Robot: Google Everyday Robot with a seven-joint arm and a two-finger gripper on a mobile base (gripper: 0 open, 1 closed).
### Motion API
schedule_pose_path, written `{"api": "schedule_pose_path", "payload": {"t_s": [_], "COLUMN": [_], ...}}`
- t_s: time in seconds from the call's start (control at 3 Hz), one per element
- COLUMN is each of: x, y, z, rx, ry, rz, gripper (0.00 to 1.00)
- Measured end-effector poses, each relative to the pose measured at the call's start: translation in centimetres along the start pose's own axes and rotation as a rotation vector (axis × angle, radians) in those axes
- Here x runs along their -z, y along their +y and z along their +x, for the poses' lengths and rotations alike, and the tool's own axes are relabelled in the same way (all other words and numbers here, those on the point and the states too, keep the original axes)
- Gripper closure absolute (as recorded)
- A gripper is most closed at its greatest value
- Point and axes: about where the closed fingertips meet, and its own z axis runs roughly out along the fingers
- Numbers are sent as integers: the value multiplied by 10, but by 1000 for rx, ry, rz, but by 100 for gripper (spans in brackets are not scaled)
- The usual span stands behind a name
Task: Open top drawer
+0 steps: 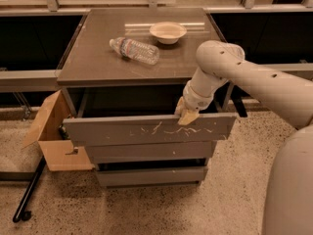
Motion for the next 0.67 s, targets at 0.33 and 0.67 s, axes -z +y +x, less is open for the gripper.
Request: {"api": "schedule_pose_path", "payload": {"t_s": [0.33, 0.67], "x": [0, 0], "y": [0, 0], "z": [0, 0], "rx": [0, 0], "ry": [0, 0], "rz": [0, 0], "gripper": [60, 28]}}
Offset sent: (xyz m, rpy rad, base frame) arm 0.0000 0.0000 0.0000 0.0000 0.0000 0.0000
